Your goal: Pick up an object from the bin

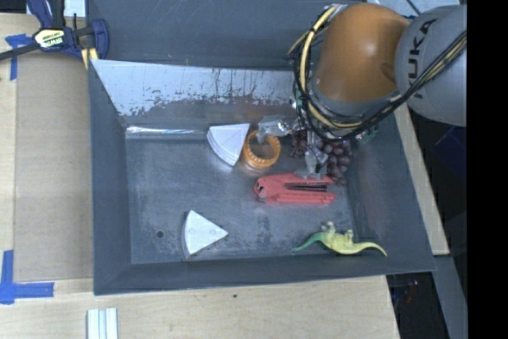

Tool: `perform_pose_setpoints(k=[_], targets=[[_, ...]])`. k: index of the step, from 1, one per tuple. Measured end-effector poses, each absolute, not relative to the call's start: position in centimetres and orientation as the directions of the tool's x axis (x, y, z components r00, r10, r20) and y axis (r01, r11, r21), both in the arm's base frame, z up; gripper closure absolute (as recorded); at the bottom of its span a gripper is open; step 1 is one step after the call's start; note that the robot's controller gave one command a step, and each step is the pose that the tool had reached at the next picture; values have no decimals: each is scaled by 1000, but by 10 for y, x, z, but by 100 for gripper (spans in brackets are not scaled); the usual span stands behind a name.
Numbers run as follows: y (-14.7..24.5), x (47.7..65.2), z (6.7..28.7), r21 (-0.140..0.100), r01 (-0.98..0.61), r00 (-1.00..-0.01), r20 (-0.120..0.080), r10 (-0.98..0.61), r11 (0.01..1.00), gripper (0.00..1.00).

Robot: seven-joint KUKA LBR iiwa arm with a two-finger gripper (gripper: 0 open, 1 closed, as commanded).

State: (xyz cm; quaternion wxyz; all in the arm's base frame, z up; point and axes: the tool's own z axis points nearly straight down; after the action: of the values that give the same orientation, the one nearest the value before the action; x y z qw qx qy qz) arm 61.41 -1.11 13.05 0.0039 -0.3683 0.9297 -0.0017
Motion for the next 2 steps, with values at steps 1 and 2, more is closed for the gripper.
perform_pose_setpoints(k=[1, 2], targets=[[-6, 596, 117, -4, -554, -832, -7, -554, 832, 0], [-19, 611, 103, -12, -776, -630, -9, -776, 630, 0]])
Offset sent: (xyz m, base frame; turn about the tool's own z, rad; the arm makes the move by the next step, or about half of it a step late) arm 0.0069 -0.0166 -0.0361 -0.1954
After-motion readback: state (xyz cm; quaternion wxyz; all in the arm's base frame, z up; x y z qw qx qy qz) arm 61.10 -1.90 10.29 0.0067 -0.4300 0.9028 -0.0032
